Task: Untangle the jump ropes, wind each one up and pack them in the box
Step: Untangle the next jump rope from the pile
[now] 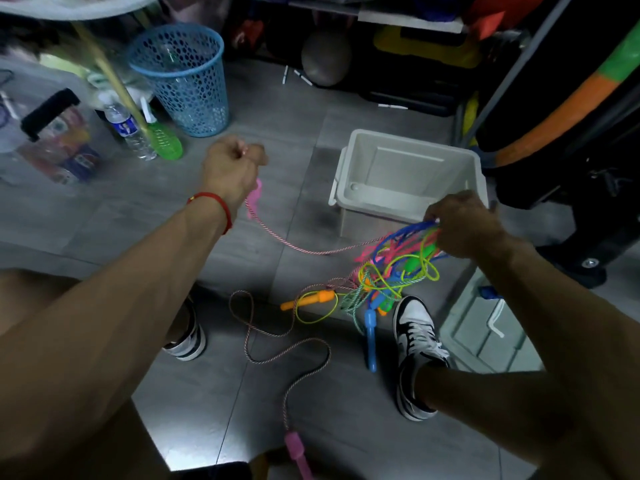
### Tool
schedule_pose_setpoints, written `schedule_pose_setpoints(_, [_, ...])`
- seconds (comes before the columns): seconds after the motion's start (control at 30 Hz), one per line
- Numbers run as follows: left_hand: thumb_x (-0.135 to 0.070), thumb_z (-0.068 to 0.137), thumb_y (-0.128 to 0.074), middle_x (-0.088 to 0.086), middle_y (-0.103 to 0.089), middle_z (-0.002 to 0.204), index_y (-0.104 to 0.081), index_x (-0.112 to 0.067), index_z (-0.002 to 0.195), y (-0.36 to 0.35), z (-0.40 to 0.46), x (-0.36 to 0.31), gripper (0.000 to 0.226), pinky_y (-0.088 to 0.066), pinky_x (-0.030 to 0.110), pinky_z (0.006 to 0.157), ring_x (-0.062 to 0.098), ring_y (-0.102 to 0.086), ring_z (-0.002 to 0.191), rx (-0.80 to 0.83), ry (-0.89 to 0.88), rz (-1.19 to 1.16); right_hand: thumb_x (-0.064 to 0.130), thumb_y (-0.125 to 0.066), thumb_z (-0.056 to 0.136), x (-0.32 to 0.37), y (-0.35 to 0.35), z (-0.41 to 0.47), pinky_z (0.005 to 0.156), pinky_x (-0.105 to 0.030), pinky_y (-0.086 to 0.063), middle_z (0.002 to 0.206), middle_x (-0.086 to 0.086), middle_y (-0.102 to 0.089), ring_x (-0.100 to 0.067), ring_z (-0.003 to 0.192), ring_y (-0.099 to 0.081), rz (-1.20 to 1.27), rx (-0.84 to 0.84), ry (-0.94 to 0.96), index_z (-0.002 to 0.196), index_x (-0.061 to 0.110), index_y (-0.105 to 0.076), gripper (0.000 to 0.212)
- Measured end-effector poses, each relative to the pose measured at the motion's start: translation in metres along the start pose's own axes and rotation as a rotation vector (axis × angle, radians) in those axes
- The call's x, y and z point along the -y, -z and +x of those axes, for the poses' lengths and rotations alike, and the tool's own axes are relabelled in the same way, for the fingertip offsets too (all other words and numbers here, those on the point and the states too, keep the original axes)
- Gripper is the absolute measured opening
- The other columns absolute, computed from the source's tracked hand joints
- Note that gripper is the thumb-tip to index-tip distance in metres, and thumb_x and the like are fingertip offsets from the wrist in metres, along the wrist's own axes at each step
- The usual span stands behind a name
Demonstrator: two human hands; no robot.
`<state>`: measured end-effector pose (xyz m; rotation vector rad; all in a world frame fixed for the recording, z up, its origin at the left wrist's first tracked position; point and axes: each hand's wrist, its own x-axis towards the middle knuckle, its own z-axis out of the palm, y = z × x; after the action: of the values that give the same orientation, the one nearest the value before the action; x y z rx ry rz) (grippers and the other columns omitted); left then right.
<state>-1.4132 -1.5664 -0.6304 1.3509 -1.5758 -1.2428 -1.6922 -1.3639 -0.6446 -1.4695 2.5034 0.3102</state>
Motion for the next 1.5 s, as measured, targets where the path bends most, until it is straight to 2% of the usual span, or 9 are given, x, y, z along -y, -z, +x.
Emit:
schedule_pose_setpoints(0.23, [-0.020,0.093,-0.070,0.003,-0.063,0.066,-0.066,-0.003,0.084,-0.002,-0.054,-0.046,0.020,-0.040,0.014,0.056,0.000,-0.050,0.053,0.557,-0.305,0.217,0.019,-0.075,0.086,0.084,0.009,-0.004,0.111,-0.018,-0.035,0.153,0.006,-0.043,-0.012,0.136,-0.046,0.594,0.109,0.526,0.155,0.025,-0.030,0.083])
schedule_pose_setpoints(0.33, [-0.019,0.092,-0.070,-0.013,-0.063,0.059,-0.072,-0.003,0.090,0.009,-0.066,-0.058,0.016,-0.037,0.008,0.055,-0.005,-0.051,0.052,0.680,-0.349,0.273,0.019,-0.077,0.087,0.122,0.005,-0.013,0.101,-0.017,-0.045,0.131,0.004,-0.059,-0.004,0.115,-0.056,0.911,0.212,0.605,0.141,0.020,-0.046,0.063])
schedule_pose_setpoints(0.4, [-0.025,0.092,-0.072,-0.014,-0.061,0.054,-0.073,-0.009,0.087,0.021,-0.064,-0.052,0.017,-0.040,0.012,0.057,-0.005,-0.050,0.051,0.618,-0.347,0.330,0.025,-0.078,0.087,0.119,0.005,-0.011,0.077,-0.019,-0.049,0.094,0.004,-0.065,-0.003,0.081,-0.059,0.859,0.191,0.595,0.105,0.023,-0.063,0.023])
schedule_pose_setpoints(0.53, [-0.037,0.088,-0.073,-0.005,-0.062,0.061,-0.071,-0.018,0.079,0.054,-0.051,-0.034,0.021,-0.039,0.023,0.059,0.006,-0.050,0.054,0.366,-0.326,0.468,0.046,-0.072,0.088,0.070,0.002,0.000,0.061,-0.028,-0.039,0.061,0.006,-0.056,-0.011,0.059,-0.057,0.493,0.073,0.516,0.078,0.021,-0.066,0.028])
schedule_pose_setpoints(0.77, [-0.038,0.092,-0.066,0.008,-0.064,0.077,-0.069,-0.017,0.079,0.084,-0.033,-0.004,0.025,-0.040,0.025,0.071,0.024,-0.057,0.076,0.164,-0.183,0.850,0.035,-0.069,0.092,0.009,0.031,-0.006,0.085,-0.038,-0.047,0.102,-0.017,-0.068,-0.038,0.103,-0.063,0.158,-0.120,0.293,0.091,0.013,-0.070,0.021])
schedule_pose_setpoints(0.97, [-0.038,0.086,-0.064,0.021,-0.070,0.085,-0.068,-0.014,0.068,0.088,-0.002,0.027,0.030,-0.056,0.045,0.082,0.043,-0.067,0.087,0.149,-0.112,0.910,0.029,-0.068,0.091,-0.036,0.078,-0.014,0.079,-0.038,-0.051,0.092,-0.015,-0.069,-0.038,0.093,-0.066,-0.070,-0.252,0.198,0.086,0.019,-0.068,0.011])
schedule_pose_setpoints(1.13, [-0.031,0.097,-0.060,0.027,-0.066,0.112,-0.068,0.004,0.101,0.090,0.016,0.044,0.035,-0.049,0.043,0.092,0.047,-0.060,0.108,0.173,-0.001,1.132,0.019,-0.065,0.096,-0.061,0.088,-0.028,0.062,-0.017,-0.045,0.069,-0.004,-0.067,0.001,0.059,-0.061,0.319,-0.081,0.175,0.075,0.020,-0.068,0.021])
schedule_pose_setpoints(1.23, [-0.032,0.099,-0.055,0.030,-0.057,0.127,-0.058,0.004,0.119,0.076,0.015,0.063,0.042,-0.044,0.047,0.100,0.047,-0.053,0.120,0.136,0.083,1.152,0.018,-0.057,0.101,-0.021,0.079,-0.043,0.055,-0.016,-0.044,0.065,-0.007,-0.059,-0.002,0.051,-0.055,0.640,-0.157,0.344,0.088,0.013,-0.072,0.020])
schedule_pose_setpoints(1.5, [-0.013,0.095,-0.054,0.031,-0.053,0.136,-0.055,0.008,0.127,0.037,0.006,0.047,0.038,-0.041,0.042,0.106,0.045,-0.051,0.127,0.158,0.196,0.986,0.035,-0.051,0.103,0.068,0.088,-0.052,0.065,-0.006,-0.035,0.062,0.008,-0.054,-0.002,0.066,-0.052,0.542,-0.414,0.539,0.093,0.020,-0.074,0.029])
